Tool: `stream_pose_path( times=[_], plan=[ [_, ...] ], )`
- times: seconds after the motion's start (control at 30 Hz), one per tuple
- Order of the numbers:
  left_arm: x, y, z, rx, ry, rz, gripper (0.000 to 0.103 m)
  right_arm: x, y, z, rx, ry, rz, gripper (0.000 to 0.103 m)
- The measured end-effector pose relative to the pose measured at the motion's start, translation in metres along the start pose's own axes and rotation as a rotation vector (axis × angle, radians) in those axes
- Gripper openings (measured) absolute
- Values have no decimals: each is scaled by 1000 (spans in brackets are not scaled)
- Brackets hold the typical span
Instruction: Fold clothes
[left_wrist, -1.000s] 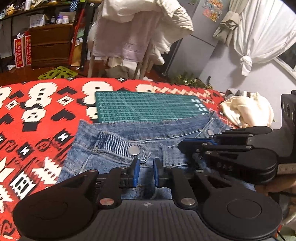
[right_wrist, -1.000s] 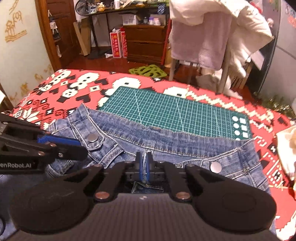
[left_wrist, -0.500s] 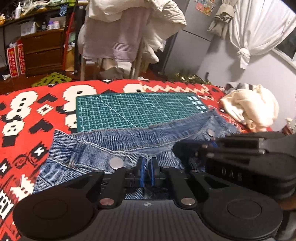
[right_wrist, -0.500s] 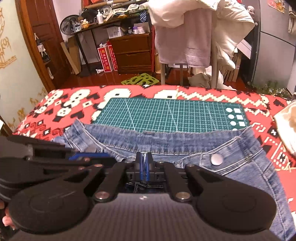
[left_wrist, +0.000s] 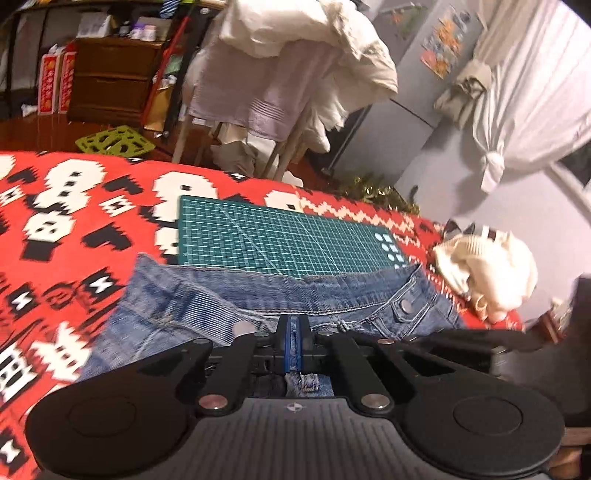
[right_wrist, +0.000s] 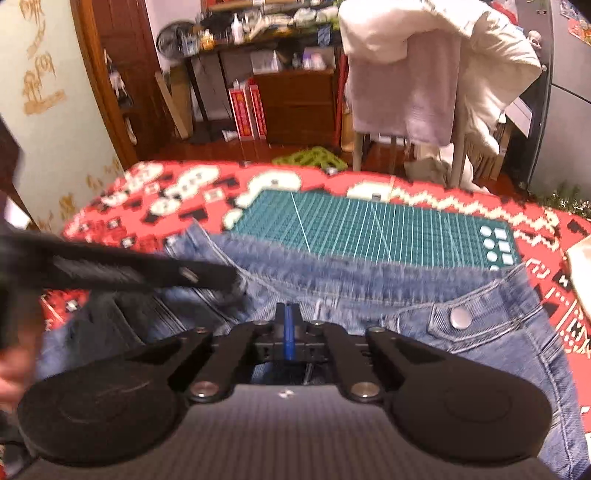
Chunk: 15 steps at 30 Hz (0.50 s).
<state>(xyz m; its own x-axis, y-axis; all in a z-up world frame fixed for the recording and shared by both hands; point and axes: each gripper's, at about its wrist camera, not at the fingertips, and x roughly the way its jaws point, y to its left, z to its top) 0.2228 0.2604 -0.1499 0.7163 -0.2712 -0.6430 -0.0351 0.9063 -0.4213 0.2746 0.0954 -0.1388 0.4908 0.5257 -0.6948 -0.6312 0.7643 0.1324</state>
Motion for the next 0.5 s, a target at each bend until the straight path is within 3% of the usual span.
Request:
stream_pose_path(
  times=[0.27, 0.5],
  plan=[
    [-56, 38, -8, -60, -31, 71, 3, 11, -1, 12, 34, -3, 15, 0],
    [-82, 76, -40, -111, 13, 153, 3, 12, 36, 22, -27, 6, 198, 1]
  ],
)
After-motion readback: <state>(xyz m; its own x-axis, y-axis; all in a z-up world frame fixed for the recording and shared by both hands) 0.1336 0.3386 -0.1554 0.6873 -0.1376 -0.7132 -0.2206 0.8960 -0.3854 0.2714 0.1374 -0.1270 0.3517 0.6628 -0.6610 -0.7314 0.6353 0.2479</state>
